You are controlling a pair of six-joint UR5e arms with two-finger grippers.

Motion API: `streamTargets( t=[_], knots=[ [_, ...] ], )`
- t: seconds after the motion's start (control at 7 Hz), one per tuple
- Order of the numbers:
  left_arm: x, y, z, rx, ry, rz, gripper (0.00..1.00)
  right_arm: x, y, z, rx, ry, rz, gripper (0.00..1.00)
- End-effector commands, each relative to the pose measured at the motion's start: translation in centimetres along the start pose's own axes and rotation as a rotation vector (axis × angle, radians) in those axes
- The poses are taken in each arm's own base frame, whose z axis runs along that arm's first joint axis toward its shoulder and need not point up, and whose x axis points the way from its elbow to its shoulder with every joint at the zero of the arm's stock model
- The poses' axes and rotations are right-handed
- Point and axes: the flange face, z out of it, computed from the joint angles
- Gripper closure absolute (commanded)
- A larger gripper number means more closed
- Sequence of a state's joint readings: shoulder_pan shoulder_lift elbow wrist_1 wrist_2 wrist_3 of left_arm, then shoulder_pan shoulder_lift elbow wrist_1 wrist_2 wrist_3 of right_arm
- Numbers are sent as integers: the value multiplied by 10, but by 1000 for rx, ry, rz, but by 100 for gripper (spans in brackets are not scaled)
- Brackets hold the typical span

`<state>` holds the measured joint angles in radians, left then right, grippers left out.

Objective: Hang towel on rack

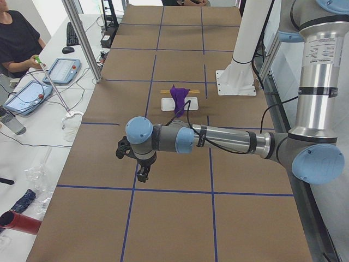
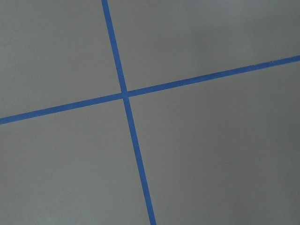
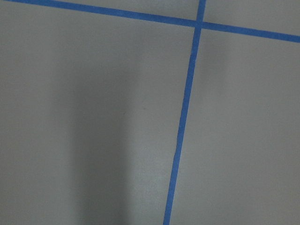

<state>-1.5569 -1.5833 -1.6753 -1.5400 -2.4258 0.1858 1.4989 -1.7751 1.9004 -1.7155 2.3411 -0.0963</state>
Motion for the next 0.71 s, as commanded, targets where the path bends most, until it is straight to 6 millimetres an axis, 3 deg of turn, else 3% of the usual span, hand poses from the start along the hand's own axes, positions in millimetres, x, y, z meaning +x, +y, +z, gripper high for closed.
streamTargets(
  t=[0.0,0.57],
  knots=[
    [0,-8,0,8,-5,17,0,0,0,0,0,2,-3,0],
    [-2,-7,-3,1,-52,19,0,-1,-2,-3,7,10,-14,0]
  ],
)
